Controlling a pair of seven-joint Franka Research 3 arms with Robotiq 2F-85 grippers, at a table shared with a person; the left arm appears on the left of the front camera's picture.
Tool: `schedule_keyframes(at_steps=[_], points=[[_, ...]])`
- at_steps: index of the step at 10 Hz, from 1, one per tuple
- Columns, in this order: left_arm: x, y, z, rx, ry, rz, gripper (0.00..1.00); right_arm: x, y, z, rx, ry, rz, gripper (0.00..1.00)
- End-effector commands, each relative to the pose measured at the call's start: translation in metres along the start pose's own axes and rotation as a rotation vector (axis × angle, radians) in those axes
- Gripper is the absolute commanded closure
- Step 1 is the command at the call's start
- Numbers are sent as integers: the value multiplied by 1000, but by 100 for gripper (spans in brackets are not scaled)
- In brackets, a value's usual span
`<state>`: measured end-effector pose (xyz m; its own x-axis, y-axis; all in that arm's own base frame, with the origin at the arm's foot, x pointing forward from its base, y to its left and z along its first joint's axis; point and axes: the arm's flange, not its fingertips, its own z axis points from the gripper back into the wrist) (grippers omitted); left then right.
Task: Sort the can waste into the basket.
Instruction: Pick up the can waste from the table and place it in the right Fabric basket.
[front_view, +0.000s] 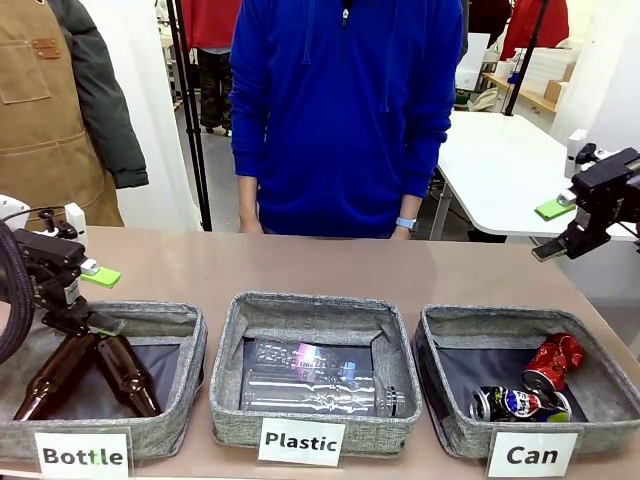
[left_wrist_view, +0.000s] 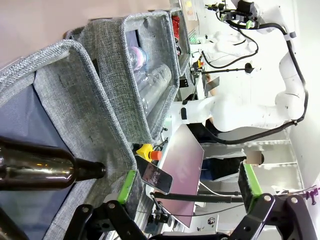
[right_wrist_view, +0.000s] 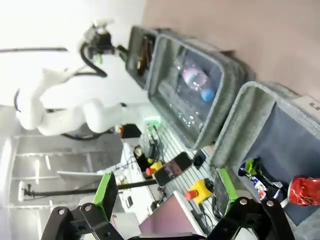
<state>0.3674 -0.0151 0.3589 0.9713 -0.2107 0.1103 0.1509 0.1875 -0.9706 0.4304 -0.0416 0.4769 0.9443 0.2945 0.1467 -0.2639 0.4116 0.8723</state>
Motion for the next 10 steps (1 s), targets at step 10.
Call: schedule_keyframes(at_steps=[10], points=[[-3, -3, 3, -6, 10, -4, 0, -5, 7, 2, -50, 64, 97, 0]])
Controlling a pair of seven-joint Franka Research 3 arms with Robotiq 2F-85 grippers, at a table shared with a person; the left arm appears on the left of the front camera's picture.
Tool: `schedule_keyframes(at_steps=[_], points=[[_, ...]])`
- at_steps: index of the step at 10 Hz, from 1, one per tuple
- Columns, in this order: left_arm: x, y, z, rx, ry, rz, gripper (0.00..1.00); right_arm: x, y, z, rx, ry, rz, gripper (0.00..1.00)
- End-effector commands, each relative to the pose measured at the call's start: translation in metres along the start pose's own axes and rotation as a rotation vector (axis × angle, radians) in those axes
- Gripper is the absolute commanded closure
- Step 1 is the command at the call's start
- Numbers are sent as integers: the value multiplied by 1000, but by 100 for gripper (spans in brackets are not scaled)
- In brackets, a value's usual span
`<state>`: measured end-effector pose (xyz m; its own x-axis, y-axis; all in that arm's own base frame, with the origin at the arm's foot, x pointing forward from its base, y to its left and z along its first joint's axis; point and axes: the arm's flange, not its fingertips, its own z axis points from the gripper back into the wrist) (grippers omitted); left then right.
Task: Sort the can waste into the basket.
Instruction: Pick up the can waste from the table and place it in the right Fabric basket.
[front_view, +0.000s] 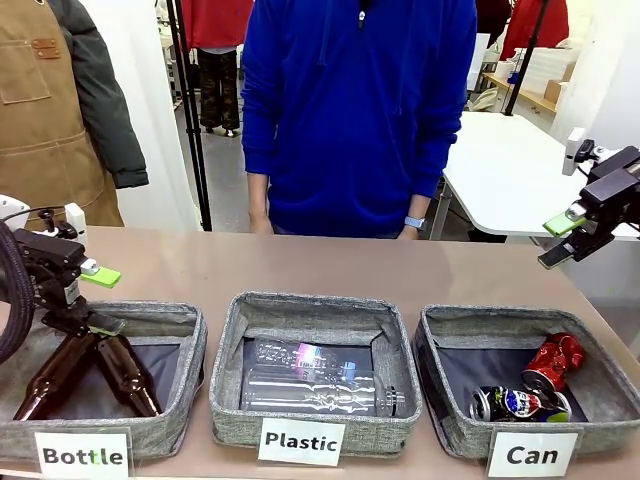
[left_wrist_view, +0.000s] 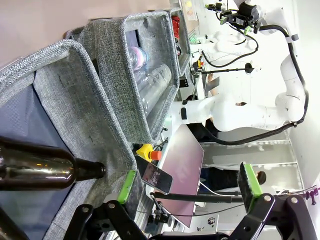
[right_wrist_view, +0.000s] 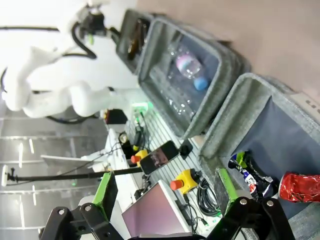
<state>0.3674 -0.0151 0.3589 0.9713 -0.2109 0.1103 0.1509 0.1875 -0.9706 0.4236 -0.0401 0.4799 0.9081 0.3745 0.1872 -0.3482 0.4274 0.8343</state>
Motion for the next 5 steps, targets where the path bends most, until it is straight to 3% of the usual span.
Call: schedule_keyframes(at_steps=[1, 5], points=[[-3, -3, 4, -6, 10, -4, 0, 0, 1, 3, 0, 9, 18, 0], [-3, -3, 4, -6, 10, -4, 0, 0, 1, 3, 0, 9, 18, 0]])
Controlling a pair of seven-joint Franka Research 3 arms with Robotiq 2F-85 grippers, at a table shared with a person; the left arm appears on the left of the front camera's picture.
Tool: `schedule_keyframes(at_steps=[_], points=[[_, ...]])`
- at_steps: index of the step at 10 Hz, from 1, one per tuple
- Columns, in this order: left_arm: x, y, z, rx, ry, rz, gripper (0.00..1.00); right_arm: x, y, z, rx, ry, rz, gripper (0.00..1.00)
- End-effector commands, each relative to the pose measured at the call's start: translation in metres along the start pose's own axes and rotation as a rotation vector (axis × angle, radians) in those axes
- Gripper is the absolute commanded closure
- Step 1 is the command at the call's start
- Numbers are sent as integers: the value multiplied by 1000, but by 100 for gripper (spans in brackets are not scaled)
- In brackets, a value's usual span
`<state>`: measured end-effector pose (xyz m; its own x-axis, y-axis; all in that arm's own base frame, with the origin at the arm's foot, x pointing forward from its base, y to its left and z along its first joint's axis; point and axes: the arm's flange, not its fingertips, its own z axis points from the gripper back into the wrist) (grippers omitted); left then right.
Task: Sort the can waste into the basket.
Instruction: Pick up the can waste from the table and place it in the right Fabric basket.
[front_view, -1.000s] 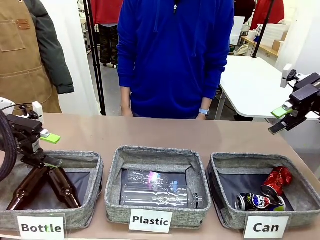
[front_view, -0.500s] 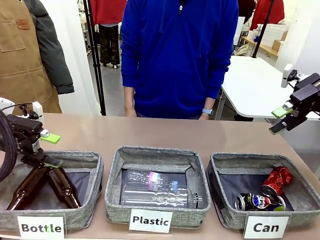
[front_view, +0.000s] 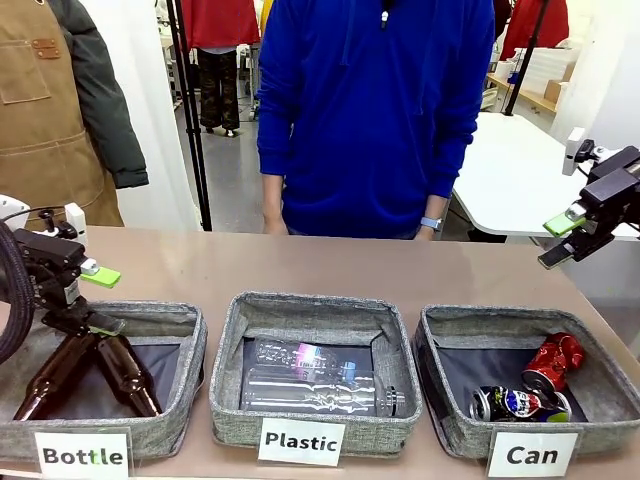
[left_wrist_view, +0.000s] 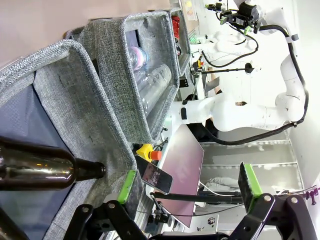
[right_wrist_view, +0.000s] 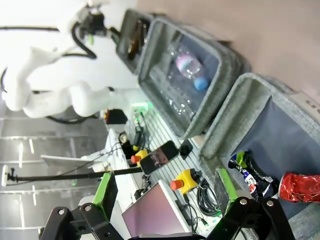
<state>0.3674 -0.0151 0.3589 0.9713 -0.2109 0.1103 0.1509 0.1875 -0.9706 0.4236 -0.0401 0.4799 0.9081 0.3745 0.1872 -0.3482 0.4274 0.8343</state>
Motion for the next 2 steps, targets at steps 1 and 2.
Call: schedule_keyframes(at_steps=[1, 2], points=[[-3, -3, 4, -6, 10, -4, 0, 0, 2, 3, 0, 9, 18, 0], [-3, -3, 4, -6, 10, -4, 0, 0, 2, 3, 0, 9, 18, 0]])
